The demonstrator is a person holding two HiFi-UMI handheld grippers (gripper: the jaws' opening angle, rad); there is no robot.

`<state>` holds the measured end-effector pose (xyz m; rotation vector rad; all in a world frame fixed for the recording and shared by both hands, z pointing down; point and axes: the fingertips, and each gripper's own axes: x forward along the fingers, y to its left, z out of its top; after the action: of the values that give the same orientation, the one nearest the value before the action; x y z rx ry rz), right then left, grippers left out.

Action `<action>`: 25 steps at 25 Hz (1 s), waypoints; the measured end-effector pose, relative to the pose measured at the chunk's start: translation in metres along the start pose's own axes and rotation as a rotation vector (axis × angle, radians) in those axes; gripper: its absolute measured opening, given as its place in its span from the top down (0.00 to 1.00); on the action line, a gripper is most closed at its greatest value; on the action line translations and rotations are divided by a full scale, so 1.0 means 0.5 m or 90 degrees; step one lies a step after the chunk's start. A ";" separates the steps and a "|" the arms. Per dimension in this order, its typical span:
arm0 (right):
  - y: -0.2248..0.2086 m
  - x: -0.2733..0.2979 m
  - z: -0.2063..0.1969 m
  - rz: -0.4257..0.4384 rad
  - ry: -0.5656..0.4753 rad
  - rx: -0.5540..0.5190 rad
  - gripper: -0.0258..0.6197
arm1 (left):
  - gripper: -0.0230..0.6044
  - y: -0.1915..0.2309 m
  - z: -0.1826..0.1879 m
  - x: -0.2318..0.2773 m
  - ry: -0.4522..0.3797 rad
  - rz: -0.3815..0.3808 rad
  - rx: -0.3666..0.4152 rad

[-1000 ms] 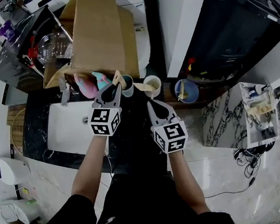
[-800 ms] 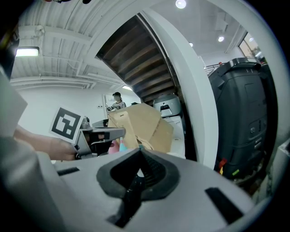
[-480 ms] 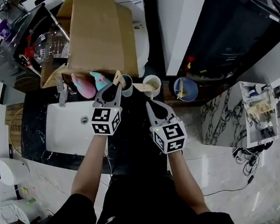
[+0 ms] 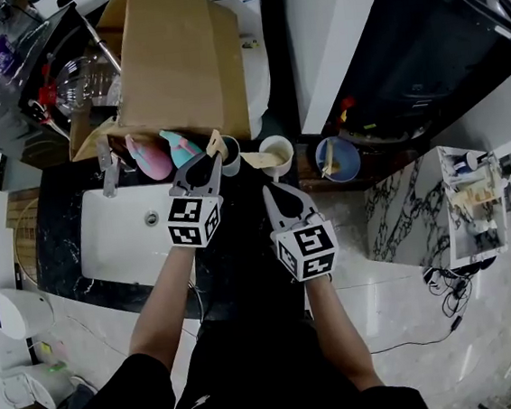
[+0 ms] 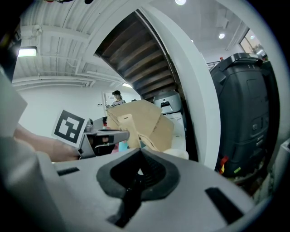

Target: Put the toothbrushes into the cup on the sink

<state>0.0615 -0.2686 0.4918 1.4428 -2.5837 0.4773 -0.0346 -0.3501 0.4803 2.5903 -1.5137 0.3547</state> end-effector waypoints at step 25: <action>-0.013 0.011 -0.020 0.003 0.013 0.011 0.96 | 0.91 -0.001 -0.043 0.028 0.029 -0.004 0.001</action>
<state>0.0636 -0.2726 0.5039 1.4297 -2.5740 0.5132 -0.0304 -0.3569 0.5045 2.5695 -1.4902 0.4127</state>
